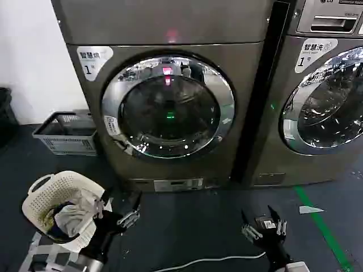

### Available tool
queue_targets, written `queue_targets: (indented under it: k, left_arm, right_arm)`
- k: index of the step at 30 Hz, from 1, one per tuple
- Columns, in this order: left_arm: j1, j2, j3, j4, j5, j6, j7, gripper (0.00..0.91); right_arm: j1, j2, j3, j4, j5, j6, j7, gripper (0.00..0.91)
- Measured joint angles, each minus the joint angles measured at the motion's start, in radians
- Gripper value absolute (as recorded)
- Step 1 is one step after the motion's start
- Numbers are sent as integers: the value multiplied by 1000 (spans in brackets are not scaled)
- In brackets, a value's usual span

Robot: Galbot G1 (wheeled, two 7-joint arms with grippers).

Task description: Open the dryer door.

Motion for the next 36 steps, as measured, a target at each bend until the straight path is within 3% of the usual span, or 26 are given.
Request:
queue_targets:
  k: [8,17,25,32,36]
  left_arm:
    - [6,10,-2,-2,-3,0,0,907]
    - [15,26,-5,-17,-15,4,1,907]
    - [32,32,-4,-29,-15,3,7,907]
    - [36,29,-4,-33,-15,-1,10,907]
    - [37,29,-8,-36,-11,-1,15,907]
  right_arm:
    - [59,-73,-10,-55,48,59,-29,907]
    - [219,-237,-63,-134,190,61,-66,907]
    - [418,-373,-166,-225,265,70,-96,907]
    - [611,-452,-297,-326,330,81,-139,907]
    - [734,-455,-384,-396,329,80,-145,907]
